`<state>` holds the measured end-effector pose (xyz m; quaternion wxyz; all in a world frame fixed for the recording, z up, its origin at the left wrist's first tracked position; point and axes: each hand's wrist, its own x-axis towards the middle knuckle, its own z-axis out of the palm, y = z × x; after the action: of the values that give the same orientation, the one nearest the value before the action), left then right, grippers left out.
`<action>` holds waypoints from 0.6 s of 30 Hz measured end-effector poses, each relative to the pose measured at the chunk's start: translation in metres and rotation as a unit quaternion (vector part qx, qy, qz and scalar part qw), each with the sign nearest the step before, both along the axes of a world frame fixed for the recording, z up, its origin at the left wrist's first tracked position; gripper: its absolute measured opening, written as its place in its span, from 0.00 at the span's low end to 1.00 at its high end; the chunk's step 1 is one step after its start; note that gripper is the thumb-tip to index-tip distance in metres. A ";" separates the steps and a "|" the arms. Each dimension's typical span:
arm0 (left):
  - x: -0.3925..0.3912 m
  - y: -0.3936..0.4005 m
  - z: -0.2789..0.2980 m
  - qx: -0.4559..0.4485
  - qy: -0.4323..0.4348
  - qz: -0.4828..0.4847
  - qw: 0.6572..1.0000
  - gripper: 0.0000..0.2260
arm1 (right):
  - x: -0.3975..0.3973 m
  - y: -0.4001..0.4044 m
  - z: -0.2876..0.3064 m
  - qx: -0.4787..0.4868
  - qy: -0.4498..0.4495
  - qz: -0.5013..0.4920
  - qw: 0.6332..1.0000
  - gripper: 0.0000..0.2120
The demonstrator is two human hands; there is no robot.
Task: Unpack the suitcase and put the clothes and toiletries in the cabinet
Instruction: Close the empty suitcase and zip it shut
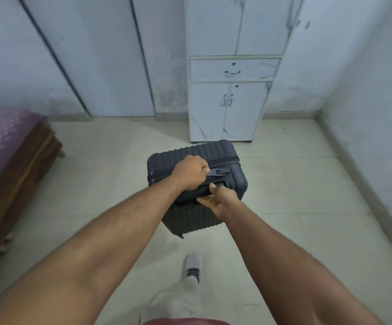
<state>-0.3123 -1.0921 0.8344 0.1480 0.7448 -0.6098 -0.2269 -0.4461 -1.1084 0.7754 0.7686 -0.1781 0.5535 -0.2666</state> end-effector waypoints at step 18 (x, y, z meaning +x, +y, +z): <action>-0.149 -0.567 0.011 0.006 0.016 -0.204 0.979 0.20 | -0.141 -0.514 -0.005 -0.001 0.009 -0.205 0.979 0.08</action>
<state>-0.4614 -1.6587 0.8454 0.1036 0.6020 -0.7452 -0.2675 -0.5875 -1.6229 0.7706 0.6923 -0.0645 0.5851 -0.4173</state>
